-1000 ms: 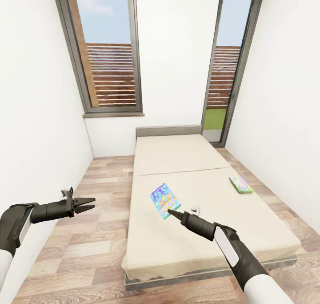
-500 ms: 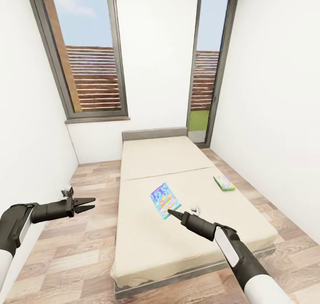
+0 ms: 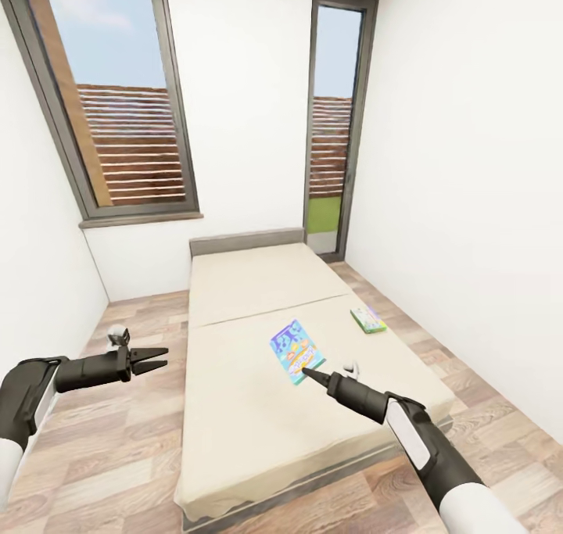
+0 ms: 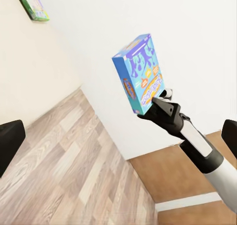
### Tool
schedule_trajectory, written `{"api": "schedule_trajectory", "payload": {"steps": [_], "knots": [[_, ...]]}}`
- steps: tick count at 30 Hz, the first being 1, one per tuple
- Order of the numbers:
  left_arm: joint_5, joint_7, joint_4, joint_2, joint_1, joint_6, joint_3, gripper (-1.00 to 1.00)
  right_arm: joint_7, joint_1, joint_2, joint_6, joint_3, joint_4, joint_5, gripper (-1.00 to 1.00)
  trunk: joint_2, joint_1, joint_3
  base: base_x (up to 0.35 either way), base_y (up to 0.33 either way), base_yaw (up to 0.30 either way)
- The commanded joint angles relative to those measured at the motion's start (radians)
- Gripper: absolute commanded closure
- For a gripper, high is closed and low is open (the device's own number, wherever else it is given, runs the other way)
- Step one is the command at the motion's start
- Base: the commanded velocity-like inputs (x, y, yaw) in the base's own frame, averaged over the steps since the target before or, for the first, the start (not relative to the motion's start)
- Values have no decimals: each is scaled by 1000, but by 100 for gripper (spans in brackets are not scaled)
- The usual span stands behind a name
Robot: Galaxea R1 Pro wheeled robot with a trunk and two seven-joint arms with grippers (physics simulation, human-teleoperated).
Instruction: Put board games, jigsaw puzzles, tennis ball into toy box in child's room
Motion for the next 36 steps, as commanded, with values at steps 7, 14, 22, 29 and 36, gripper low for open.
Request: {"api": "schedule_trajectory", "payload": {"steps": [7,14,22,29,36], "knots": [[-3,-5,-1,0,-1,11,1,-100,2,1,-2,8,-14,0,-11,100,48,-27,28,0,0,-220],[-4,-5,-1,1,-1,11,1,-100,4,5,-3,8,-17,0,-11,100,97,-54,58,0,0,-220],[-4,-5,-1,0,0,11,1,-100,5,7,-2,8,-34,0,-11,100,153,-84,92,0,0,-220],[-6,-5,-1,1,0,11,1,-100,14,8,-7,8,-37,0,-11,100,202,-111,122,0,0,-220],[-5,-5,-1,0,0,11,1,-100,17,8,-24,9,-37,1,-12,100,251,-138,151,0,0,-220]]}}
